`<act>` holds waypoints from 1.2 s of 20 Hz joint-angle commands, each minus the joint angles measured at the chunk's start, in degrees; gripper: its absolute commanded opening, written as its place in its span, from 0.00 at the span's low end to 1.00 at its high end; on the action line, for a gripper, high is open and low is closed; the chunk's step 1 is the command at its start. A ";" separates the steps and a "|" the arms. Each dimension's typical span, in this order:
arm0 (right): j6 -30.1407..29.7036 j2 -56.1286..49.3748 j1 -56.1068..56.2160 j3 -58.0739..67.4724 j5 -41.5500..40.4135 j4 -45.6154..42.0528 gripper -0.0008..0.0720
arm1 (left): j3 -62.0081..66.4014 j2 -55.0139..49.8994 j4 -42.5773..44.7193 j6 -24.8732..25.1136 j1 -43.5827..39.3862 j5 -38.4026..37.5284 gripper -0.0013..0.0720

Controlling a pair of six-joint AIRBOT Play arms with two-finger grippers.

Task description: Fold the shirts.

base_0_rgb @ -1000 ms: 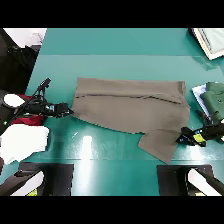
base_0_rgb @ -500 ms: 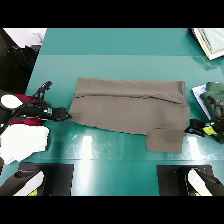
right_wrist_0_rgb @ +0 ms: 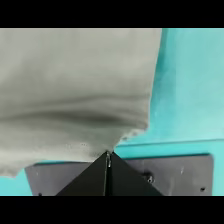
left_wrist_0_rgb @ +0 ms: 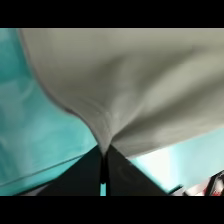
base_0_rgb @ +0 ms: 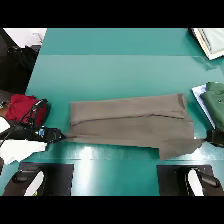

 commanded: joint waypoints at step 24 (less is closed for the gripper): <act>-0.02 -57.57 11.56 43.36 -18.86 21.31 0.78 | 21.90 -35.63 -13.92 0.70 0.04 31.32 0.93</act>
